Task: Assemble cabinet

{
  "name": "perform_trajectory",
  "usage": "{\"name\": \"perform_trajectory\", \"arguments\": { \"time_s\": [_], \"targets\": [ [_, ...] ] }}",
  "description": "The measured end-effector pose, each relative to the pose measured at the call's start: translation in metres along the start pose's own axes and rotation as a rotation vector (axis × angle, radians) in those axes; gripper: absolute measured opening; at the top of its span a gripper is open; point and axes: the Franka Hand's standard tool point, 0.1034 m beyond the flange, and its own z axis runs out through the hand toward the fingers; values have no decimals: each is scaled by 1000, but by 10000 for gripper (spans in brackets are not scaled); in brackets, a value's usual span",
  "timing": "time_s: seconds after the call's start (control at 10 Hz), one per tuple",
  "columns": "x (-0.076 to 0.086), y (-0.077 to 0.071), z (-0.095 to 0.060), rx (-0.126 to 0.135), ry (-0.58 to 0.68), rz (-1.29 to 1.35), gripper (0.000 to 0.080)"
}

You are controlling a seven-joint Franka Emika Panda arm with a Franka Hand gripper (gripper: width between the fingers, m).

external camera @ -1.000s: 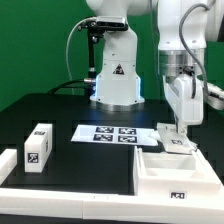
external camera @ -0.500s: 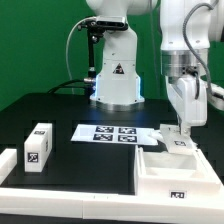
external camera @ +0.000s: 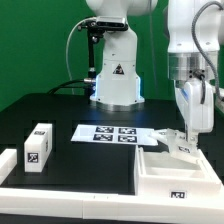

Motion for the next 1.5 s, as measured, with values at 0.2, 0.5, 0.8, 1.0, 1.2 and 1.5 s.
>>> {"name": "perform_trajectory", "arguments": {
  "time_s": [0.2, 0.5, 0.8, 1.0, 1.2, 1.5],
  "targets": [
    [0, 0, 0, 0, 0, 0, 67],
    [1, -20, 2, 25, 10, 0, 67],
    [2, -68, 5, 81, 26, -3, 67],
    [1, -79, 7, 88, 31, 1, 67],
    [1, -79, 7, 88, 31, 1, 68],
    [1, -79, 7, 88, 31, 1, 68]
  ]
}}
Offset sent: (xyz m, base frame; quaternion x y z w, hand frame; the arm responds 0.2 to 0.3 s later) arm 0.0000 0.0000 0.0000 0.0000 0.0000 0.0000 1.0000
